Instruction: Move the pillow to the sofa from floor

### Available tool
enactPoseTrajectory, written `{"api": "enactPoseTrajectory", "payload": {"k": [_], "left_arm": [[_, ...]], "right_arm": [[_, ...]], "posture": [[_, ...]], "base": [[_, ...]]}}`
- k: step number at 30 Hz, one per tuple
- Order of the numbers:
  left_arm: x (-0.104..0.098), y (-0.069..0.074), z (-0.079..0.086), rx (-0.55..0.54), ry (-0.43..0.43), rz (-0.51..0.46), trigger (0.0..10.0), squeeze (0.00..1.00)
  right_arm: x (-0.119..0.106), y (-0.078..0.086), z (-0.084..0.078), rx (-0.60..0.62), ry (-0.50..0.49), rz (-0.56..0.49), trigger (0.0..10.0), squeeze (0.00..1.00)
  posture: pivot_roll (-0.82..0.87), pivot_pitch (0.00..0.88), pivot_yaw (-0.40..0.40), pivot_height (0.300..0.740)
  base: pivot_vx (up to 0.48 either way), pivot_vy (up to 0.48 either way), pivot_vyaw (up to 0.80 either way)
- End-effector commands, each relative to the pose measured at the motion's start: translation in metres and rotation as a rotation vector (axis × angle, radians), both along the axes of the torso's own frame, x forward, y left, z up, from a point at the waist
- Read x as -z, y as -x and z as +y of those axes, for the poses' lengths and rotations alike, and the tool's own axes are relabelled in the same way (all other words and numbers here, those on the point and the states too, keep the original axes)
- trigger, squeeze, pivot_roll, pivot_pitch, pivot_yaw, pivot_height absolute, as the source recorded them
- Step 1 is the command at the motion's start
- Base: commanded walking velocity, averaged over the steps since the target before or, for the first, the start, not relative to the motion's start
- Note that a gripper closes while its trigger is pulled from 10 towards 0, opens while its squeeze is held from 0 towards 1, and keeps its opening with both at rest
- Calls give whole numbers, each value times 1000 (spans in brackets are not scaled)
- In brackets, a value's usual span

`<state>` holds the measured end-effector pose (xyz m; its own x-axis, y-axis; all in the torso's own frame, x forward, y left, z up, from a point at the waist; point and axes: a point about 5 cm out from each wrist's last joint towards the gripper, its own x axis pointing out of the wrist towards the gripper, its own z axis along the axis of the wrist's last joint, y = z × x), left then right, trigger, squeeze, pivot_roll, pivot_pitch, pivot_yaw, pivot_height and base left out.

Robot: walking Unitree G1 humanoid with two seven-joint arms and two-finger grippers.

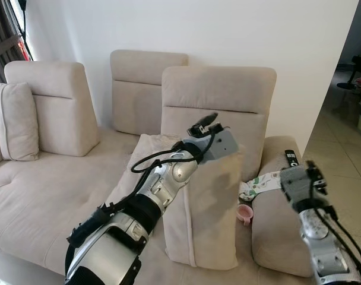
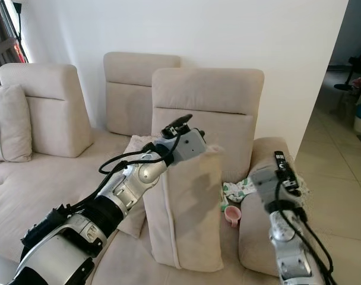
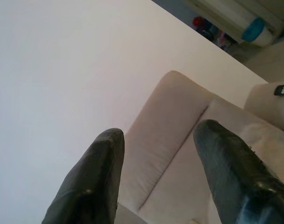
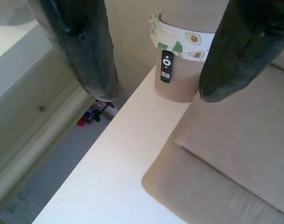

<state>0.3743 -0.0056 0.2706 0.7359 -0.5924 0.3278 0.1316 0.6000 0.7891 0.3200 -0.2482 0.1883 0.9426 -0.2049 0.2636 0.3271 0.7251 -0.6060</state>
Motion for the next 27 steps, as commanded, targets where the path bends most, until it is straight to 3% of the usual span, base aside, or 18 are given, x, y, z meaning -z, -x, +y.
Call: {"api": "enactPoseTrajectory", "payload": {"k": [1, 7, 9, 11, 13, 16, 18, 19, 21, 23, 27], "left_arm": [[-5, 0, 4, -2, 43, -12, 10000, 0], [-3, -1, 6, -3, 63, 0, 10000, 0], [1, -1, 8, 2, 110, 36, 10000, 0], [18, 0, 15, 18, 286, 175, 10000, 0], [33, 1, 19, 35, 392, 290, 10000, 0], [45, 2, 22, 42, 452, 363, 10000, 0], [45, 2, 22, 42, 452, 363, 10000, 0], [59, 3, 27, 45, 535, 466, 10000, 0], [59, 3, 27, 45, 535, 466, 10000, 0], [72, 4, 34, 38, 600, 547, 10000, 0], [83, 8, 40, 36, 646, 599, 10000, 0]], "right_arm": [[4, -1, 6, -18, 13, 21, 10000, 0], [7, -2, 11, -30, 28, 33, 10000, 0], [9, -1, 15, -40, 22, 33, 10000, 0], [12, 2, 25, -76, -7, 17, 10000, 0], [13, 5, 33, -105, -43, -16, 10000, 0], [12, 9, 41, -134, -68, -60, 10000, 0], [12, 9, 41, -134, -68, -60, 10000, 0], [16, 17, 53, -183, -112, -95, 10000, 0], [16, 17, 53, -183, -112, -95, 10000, 0], [26, 27, 64, -233, -153, -90, 10000, 0], [37, 37, 73, -276, -187, -68, 10000, 0]], "posture": [[84, 0, 60, 740], [84, 0, 61, 740], [85, 0, 62, 740], [84, 0, 62, 740], [85, 0, 60, 740], [86, 0, 60, 740], [86, 0, 60, 740], [87, 0, 58, 740], [87, 0, 58, 740], [88, 0, 57, 740], [88, 0, 57, 740]], "base": [[0, 0, 0], [0, 0, 0], [0, 0, 0], [0, 0, 0], [0, 0, 0], [0, 0, 0], [0, 0, 0], [0, 0, 0], [0, 0, 0], [0, 0, 0], [0, 0, 0]]}}
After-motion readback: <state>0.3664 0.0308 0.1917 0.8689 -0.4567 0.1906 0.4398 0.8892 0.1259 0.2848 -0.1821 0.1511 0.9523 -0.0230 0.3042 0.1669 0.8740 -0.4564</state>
